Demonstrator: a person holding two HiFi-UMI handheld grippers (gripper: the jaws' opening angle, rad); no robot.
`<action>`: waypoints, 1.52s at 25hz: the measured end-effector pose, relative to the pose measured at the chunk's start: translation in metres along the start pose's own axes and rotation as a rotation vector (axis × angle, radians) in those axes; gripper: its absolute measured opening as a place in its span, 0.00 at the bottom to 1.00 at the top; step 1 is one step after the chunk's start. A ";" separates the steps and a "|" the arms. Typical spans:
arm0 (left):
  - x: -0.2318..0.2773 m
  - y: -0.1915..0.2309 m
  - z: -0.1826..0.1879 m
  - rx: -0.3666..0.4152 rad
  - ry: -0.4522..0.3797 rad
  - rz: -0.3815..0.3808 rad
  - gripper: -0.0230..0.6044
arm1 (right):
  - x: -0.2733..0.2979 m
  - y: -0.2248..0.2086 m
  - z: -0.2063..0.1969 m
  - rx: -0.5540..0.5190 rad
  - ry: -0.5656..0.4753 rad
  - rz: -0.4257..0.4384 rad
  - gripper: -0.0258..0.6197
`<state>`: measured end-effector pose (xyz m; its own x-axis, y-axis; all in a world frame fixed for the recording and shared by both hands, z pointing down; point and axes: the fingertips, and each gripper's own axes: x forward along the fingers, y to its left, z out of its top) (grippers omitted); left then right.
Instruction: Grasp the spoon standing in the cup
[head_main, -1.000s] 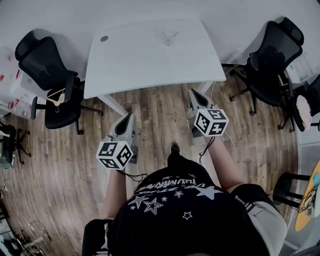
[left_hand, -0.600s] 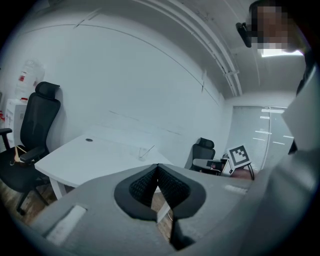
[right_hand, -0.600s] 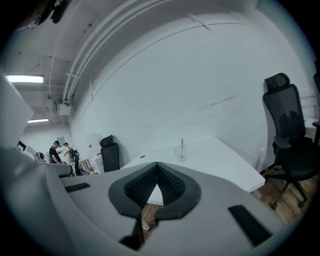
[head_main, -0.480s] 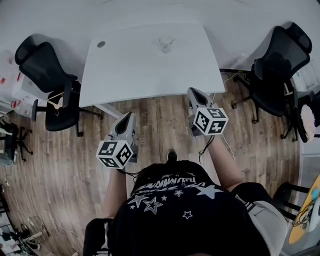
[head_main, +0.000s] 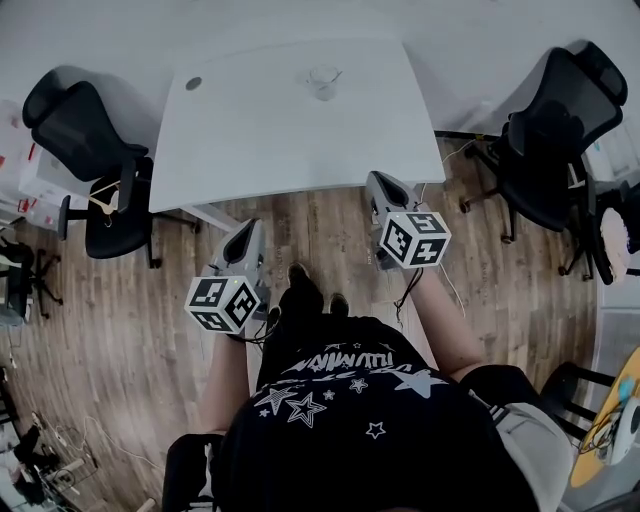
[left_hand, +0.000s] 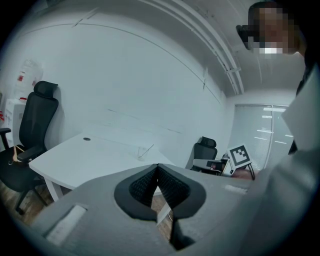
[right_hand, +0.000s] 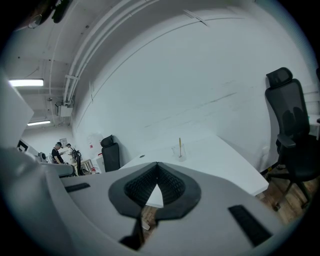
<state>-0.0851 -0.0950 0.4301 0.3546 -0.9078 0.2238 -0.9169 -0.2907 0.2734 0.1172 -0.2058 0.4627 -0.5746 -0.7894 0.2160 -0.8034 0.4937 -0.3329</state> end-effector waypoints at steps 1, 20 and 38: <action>0.002 0.002 0.000 -0.002 0.001 -0.001 0.05 | 0.001 0.000 -0.001 -0.001 0.003 0.000 0.05; 0.115 0.055 0.030 0.025 0.022 -0.083 0.05 | 0.078 -0.052 0.034 0.005 -0.028 -0.114 0.05; 0.229 0.139 0.075 0.023 0.056 -0.131 0.05 | 0.216 -0.086 0.057 0.007 0.026 -0.194 0.05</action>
<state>-0.1454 -0.3661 0.4488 0.4807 -0.8435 0.2397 -0.8658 -0.4133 0.2820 0.0715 -0.4395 0.4855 -0.4127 -0.8598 0.3007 -0.8986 0.3304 -0.2886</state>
